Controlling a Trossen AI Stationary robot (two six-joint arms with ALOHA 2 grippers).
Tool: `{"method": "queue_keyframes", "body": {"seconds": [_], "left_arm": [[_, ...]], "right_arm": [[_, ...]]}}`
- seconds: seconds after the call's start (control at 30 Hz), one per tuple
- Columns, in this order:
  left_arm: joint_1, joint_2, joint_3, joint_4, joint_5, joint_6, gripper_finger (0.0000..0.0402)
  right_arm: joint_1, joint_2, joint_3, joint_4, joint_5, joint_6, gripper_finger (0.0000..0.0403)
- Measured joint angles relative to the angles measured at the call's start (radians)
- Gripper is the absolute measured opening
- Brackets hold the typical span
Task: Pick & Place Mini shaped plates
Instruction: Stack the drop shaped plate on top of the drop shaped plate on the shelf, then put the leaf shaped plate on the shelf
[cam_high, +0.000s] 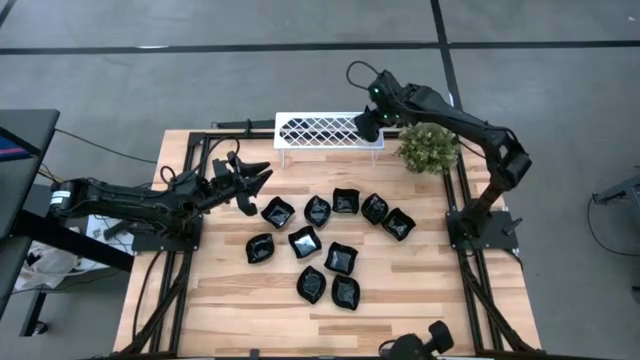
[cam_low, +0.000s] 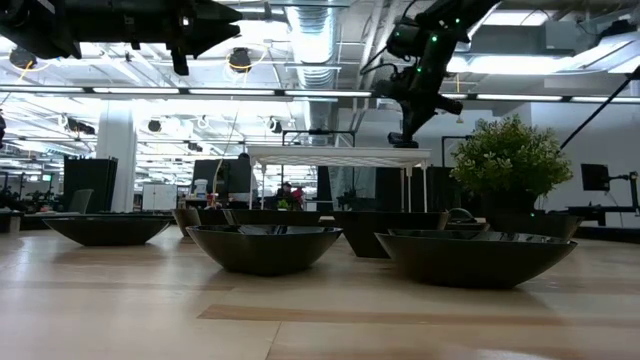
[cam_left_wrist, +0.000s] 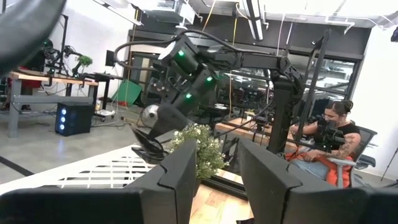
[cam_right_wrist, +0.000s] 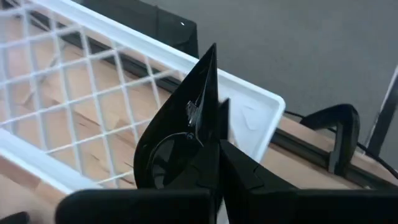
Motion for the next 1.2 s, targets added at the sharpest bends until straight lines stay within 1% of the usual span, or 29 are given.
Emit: {"method": "queue_keyframes", "body": {"seconds": [0.2,0.4,0.57,0.63,0.87,1.0,1.07,1.2], "left_arm": [[0.0,0.0,0.0,0.0,0.0,0.0,0.0122],[0.0,0.0,0.0,0.0,0.0,0.0,0.0122],[0.0,0.0,0.0,0.0,0.0,0.0,0.0122],[0.0,0.0,0.0,0.0,0.0,0.0,0.0122],[0.0,0.0,0.0,0.0,0.0,0.0,0.0122],[0.0,0.0,0.0,0.0,0.0,0.0,0.0122],[0.0,0.0,0.0,0.0,0.0,0.0,0.0122],[0.0,0.0,0.0,0.0,0.0,0.009,0.0122]], "right_arm": [[-0.006,0.006,0.0,-0.06,-0.022,0.0,0.0001],[-0.004,0.006,0.0,-0.062,-0.022,0.0,0.0001],[-0.004,0.006,0.0,-0.062,0.007,0.0,0.0006],[-0.004,0.006,0.0,-0.062,0.009,0.0,0.0017],[0.003,0.006,0.0,-0.062,0.005,0.0,0.0078],[0.003,0.006,0.0,-0.061,0.006,0.0,0.0097],[0.004,0.0,0.0,-0.061,0.035,0.0,0.0101],[0.028,-0.044,0.0,-0.065,0.177,0.0,0.0102]]}}
